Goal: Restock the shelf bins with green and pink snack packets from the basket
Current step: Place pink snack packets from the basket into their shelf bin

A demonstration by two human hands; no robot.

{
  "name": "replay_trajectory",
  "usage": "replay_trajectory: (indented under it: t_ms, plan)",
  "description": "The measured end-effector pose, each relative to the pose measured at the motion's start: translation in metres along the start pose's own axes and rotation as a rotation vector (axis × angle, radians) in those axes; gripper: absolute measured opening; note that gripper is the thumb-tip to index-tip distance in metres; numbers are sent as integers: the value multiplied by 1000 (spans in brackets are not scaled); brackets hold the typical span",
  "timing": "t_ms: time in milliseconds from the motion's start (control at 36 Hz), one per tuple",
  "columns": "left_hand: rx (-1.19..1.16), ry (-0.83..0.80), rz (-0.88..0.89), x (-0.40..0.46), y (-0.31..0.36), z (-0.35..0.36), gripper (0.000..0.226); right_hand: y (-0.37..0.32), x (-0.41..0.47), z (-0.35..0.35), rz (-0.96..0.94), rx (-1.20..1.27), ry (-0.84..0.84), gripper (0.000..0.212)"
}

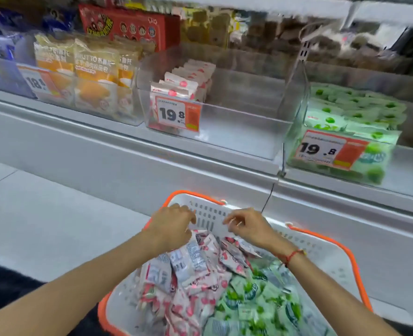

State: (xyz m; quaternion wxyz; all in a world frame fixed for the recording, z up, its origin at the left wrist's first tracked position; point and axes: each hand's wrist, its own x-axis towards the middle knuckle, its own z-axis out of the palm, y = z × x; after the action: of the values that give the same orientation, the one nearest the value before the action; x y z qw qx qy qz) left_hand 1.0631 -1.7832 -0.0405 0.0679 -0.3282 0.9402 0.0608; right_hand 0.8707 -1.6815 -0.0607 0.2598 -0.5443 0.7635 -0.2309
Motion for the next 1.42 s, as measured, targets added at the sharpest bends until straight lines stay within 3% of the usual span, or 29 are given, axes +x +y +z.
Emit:
replay_trajectory:
  t_ms: [111, 250, 361, 444, 583, 667, 750, 861, 945, 1028, 1111, 1195, 1361, 1417]
  plan:
    - [59, -276, -20, -2, 9, 58, 53, 34, -13, 52, 134, -46, -174, 23]
    - [32, -447, -109, -4, 12, 105, 73, 40, -30, 115, 217, 115, -433, 57]
    - [-50, -512, 0, -3, 9, 113, 75, 42, -32, 139, 235, 103, -230, 41]
    - [-126, -500, 56, 0, 5, 111, 81, 45, -28, 138, 276, 62, -134, 19]
    - [-134, -313, 149, 0, 6, 109, 93, 37, -21, 112, 388, 380, -73, 23]
    - [-211, -121, 224, 3, 8, 94, 78, 33, -14, 84, 469, 603, -146, 16]
    - [-375, -36, 215, 2, 0, 74, 52, 26, -9, 49, 583, 904, -251, 18]
    - [-781, 37, 141, 3, -2, 43, 18, 10, -11, 8, 622, 1231, -332, 27]
    - [-1046, -21, 93, 6, -4, 15, 38, -4, -11, -5, 685, 1470, -247, 19]
    - [-966, -32, 153, 7, -7, -8, 56, -27, -12, -16, 686, 1621, -208, 14]
    - [-1011, 125, 134, 5, -7, -30, 35, -49, -13, -29, 634, 1622, -233, 16]
    - [-1123, 154, 66, 3, -14, -53, 9, -64, -11, -43, 530, 1535, -198, 33]
    - [-1059, 138, 18, 10, -43, -101, 28, -107, -3, -70, 234, 767, 264, 31]
    - [-1047, 147, 44, 15, -49, -116, 32, -122, 5, -79, 115, 656, 278, 39]
